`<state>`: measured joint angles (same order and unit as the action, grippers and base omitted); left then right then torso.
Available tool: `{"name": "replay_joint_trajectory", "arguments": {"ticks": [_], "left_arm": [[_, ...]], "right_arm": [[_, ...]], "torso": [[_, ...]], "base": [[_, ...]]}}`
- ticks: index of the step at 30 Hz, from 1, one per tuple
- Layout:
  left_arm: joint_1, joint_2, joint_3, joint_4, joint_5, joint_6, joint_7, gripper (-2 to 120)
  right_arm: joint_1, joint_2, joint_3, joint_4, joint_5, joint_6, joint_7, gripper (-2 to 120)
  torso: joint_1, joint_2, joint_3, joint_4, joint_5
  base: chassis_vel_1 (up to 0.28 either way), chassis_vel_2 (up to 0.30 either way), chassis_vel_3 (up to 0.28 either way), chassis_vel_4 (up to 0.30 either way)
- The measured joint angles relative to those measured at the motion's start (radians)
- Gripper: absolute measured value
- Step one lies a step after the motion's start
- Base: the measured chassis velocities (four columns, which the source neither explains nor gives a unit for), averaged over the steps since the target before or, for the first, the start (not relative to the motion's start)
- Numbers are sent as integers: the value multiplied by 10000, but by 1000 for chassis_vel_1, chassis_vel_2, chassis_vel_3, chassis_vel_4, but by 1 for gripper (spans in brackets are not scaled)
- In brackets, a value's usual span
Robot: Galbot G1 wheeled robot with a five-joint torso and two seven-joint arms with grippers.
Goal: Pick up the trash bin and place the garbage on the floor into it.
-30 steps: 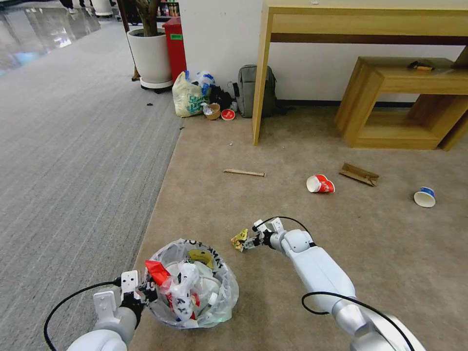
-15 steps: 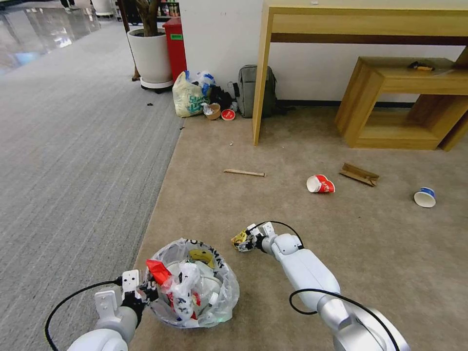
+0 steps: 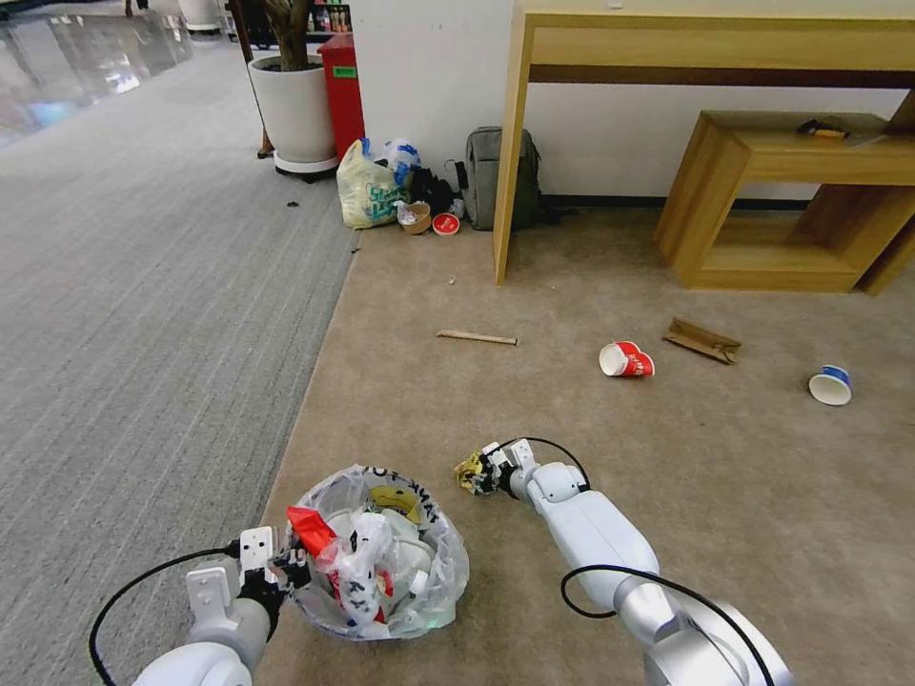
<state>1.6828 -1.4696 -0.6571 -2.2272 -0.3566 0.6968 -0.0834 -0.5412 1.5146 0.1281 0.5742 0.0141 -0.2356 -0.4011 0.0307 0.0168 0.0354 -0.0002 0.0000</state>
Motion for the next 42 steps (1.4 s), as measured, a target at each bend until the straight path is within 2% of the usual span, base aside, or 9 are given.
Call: {"name": "replay_joint_trajectory", "arguments": {"ticks": [2,5,17,29,34,41,42], "left_arm": [[8,-9,5,-9,13,-1,-2,0],[51,-31,17,-15,70,-21,-1,0],[75,-35,21,-70,92,-29,0,0],[76,-11,14,-99,89,-35,6,0],[42,15,-4,-93,75,-39,11,0],[-54,63,6,42,43,-47,26,0],[-54,63,6,42,43,-47,26,0]], "right_arm": [[-15,0,3,8,3,0,10,14],[-56,3,14,18,24,0,89,0],[-156,-84,76,220,83,79,226,0],[-581,-441,268,1368,-22,495,490,0],[-831,-724,354,2059,-95,850,575,0],[-1650,-1447,416,4508,212,883,561,0],[-1650,-1447,416,4508,212,883,561,0]], "torso": [[0,0,0,0,0],[0,0,0,0,0],[-1,0,0,0,0],[-1,0,0,0,0],[-1,0,0,0,1],[-1,0,0,-1,0],[-1,0,0,-1,0]], "base": [[0,0,0,0],[0,0,0,0],[0,0,0,0],[0,0,0,0],[0,0,0,0],[0,0,0,0],[0,0,0,0]]}}
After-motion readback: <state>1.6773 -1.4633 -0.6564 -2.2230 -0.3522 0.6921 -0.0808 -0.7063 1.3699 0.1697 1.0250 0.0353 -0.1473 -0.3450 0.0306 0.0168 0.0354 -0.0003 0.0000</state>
